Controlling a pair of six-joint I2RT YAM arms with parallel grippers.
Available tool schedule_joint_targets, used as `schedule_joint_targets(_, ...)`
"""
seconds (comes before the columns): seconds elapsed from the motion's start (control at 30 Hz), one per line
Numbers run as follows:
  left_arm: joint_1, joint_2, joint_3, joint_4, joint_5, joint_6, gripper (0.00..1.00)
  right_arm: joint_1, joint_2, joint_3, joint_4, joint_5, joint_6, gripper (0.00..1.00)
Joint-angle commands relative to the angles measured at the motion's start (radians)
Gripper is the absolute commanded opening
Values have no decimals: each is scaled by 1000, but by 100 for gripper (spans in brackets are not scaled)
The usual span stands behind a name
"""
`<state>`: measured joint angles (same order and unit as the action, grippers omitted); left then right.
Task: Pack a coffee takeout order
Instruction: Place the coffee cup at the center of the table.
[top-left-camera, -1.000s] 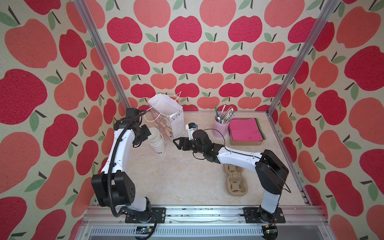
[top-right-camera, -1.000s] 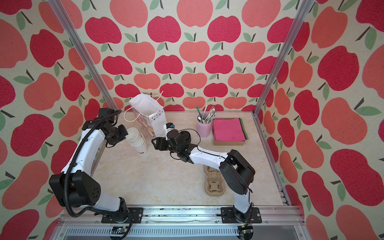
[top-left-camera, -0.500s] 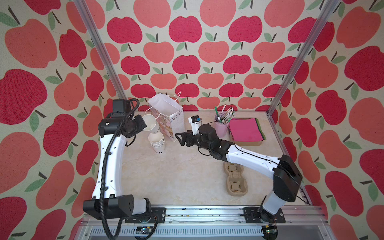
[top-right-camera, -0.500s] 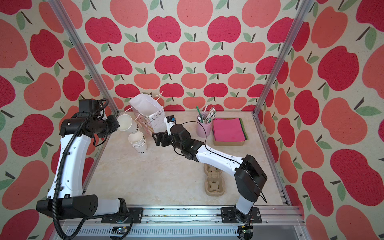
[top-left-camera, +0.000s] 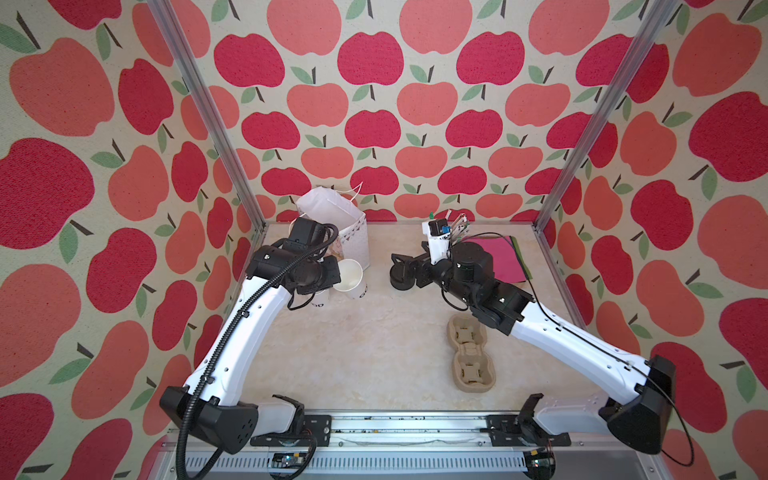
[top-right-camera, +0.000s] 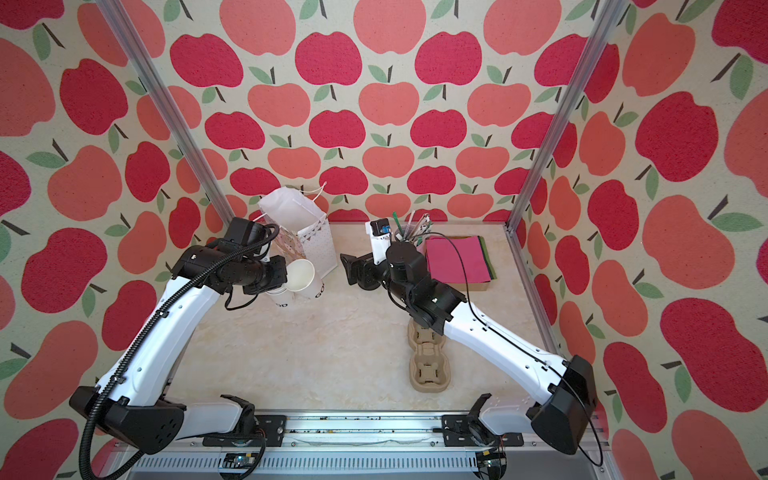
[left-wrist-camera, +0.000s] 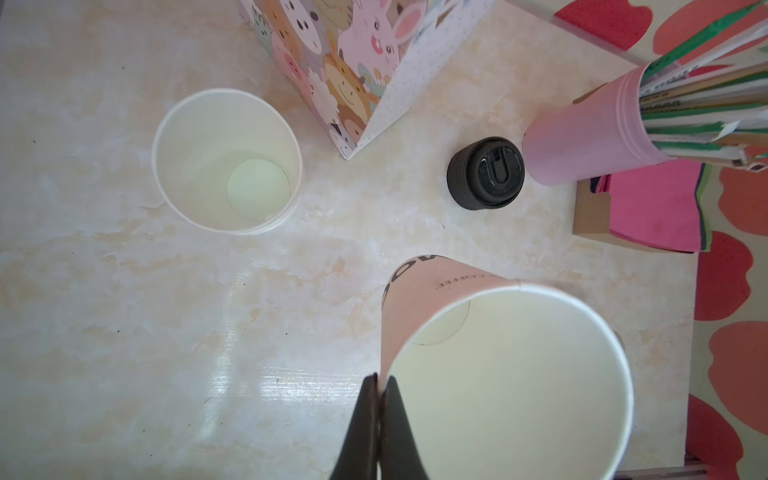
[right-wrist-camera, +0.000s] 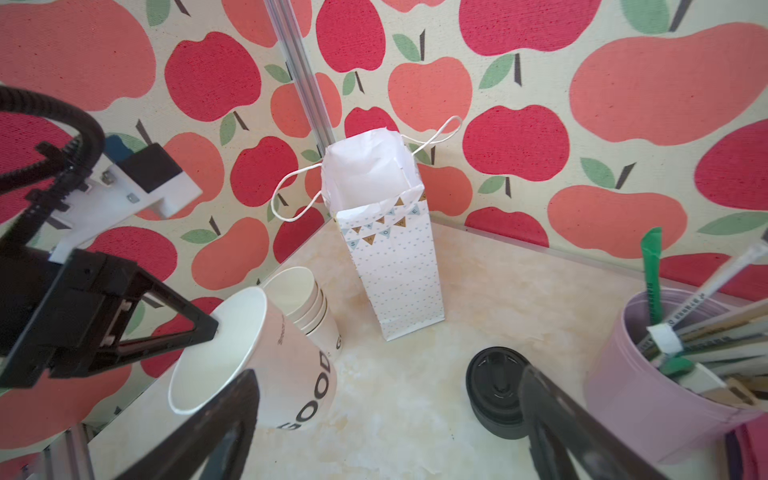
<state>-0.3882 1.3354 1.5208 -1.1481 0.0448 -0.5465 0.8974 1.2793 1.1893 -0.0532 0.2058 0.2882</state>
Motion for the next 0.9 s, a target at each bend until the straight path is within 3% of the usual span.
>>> schedule_joint_targets(0.0,-75,4,-85,73,-53,-87,0,-26,-70,-61,-118,60,-66,99)
schedule_joint_targets(0.17,-158,17,-256,207,-61,-206,0,-54,-159,-165,-149,89,-38,99)
schedule_joint_targets(0.4,-257,61,-353,290,-137,-268,0,-56,-222,-267,-175,137,17,99)
schedule_joint_targets(0.87,-392,224,-317,258,-252,-279,0,-63,-260,-332,-221,171,76,99)
